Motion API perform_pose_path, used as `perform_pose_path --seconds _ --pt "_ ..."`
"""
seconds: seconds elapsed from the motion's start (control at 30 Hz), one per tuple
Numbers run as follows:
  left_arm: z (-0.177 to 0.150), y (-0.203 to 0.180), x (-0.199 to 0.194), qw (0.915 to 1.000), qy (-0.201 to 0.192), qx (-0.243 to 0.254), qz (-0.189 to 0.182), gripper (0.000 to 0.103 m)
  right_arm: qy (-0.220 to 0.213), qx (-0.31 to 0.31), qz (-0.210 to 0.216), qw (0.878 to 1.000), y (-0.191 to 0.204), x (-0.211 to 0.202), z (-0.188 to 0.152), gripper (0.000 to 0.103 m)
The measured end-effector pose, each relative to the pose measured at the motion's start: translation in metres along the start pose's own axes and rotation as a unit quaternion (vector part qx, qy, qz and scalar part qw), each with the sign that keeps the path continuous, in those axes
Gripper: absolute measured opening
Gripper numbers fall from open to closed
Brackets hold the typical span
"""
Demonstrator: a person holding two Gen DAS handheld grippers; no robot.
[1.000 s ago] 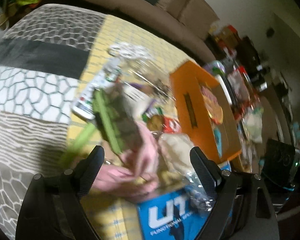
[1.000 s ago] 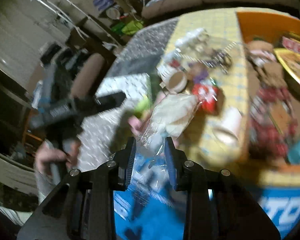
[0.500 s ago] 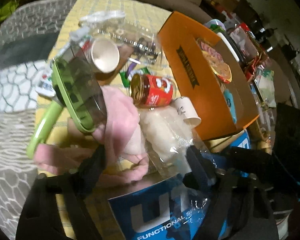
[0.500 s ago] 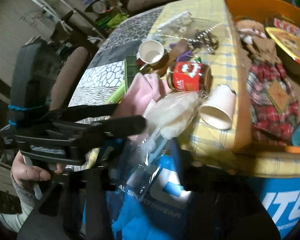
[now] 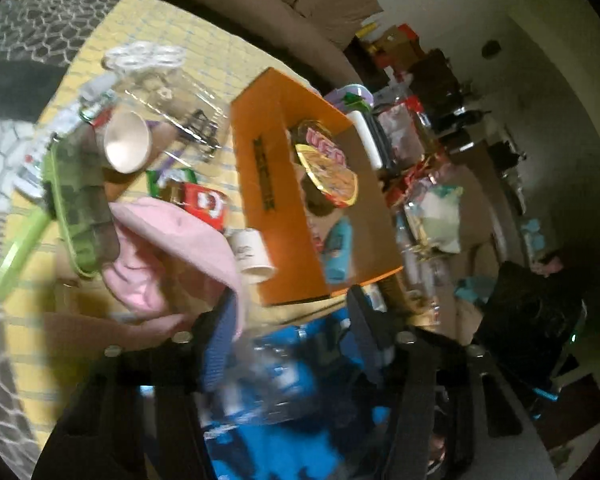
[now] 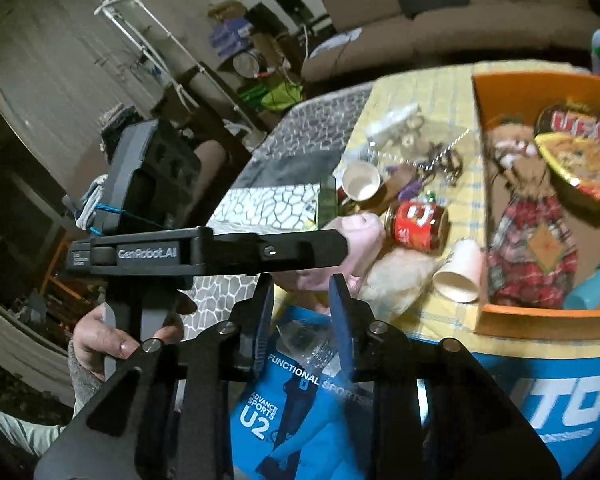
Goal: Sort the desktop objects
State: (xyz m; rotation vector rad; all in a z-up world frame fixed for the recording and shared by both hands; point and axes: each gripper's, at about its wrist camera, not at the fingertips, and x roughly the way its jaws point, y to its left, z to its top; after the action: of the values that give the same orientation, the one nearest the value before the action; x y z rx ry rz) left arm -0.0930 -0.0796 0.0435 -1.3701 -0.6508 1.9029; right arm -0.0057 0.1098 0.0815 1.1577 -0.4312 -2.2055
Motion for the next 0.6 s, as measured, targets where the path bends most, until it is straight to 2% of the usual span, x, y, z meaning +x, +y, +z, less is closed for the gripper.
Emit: perform_pose_path --seconds 0.03,0.07,0.1,0.13,0.17,0.23,0.27,0.33,0.43,0.5,0.53,0.57,0.6 --pt "0.000 -0.002 0.000 0.9996 -0.007 0.001 0.026 0.050 0.002 0.003 -0.006 1.000 -0.001 -0.006 0.000 0.028" --pt "0.000 -0.001 -0.001 0.9987 -0.012 0.004 0.050 0.057 -0.003 0.006 -0.019 1.000 -0.003 -0.014 -0.002 0.028" --pt "-0.001 -0.001 -0.001 0.9967 -0.014 0.008 0.080 0.068 -0.007 0.009 -0.036 0.999 -0.005 -0.022 -0.003 0.028" --pt "-0.002 0.002 0.000 0.9943 -0.013 0.008 0.105 0.092 -0.011 0.012 -0.055 0.998 -0.010 -0.032 -0.006 0.028" --pt "-0.002 0.004 0.001 0.9921 -0.016 0.005 0.124 0.094 -0.014 0.015 -0.066 0.998 -0.014 -0.041 -0.008 0.029" --pt "-0.003 0.004 0.008 0.9891 -0.006 0.017 0.146 0.094 -0.024 0.025 -0.071 0.997 -0.026 -0.059 -0.015 0.032" --pt "-0.003 -0.001 0.014 0.9849 -0.002 0.033 0.170 0.094 -0.028 0.029 -0.073 0.997 -0.031 -0.066 -0.017 0.034" --pt "-0.003 -0.016 0.028 0.9686 0.006 0.080 0.236 0.094 -0.029 0.036 -0.073 0.996 -0.038 -0.074 -0.025 0.035" --pt "-0.008 -0.033 0.047 0.9603 0.034 0.123 0.248 0.094 -0.026 0.042 -0.071 0.996 -0.045 -0.076 -0.030 0.037" --pt "-0.011 -0.038 0.059 0.9518 0.054 0.140 0.267 0.094 -0.023 0.048 -0.066 0.996 -0.048 -0.074 -0.031 0.040" --pt "-0.014 -0.039 0.066 0.9463 0.067 0.149 0.279 0.087 -0.023 0.050 -0.064 0.996 -0.051 -0.073 -0.031 0.040" --pt "-0.017 -0.039 0.074 0.9402 0.083 0.158 0.290 0.072 -0.023 0.052 -0.062 0.996 -0.054 -0.072 -0.033 0.041" --pt "-0.019 -0.038 0.081 0.9347 0.098 0.167 0.298 0.061 -0.024 0.053 -0.059 0.997 -0.056 -0.072 -0.034 0.043"
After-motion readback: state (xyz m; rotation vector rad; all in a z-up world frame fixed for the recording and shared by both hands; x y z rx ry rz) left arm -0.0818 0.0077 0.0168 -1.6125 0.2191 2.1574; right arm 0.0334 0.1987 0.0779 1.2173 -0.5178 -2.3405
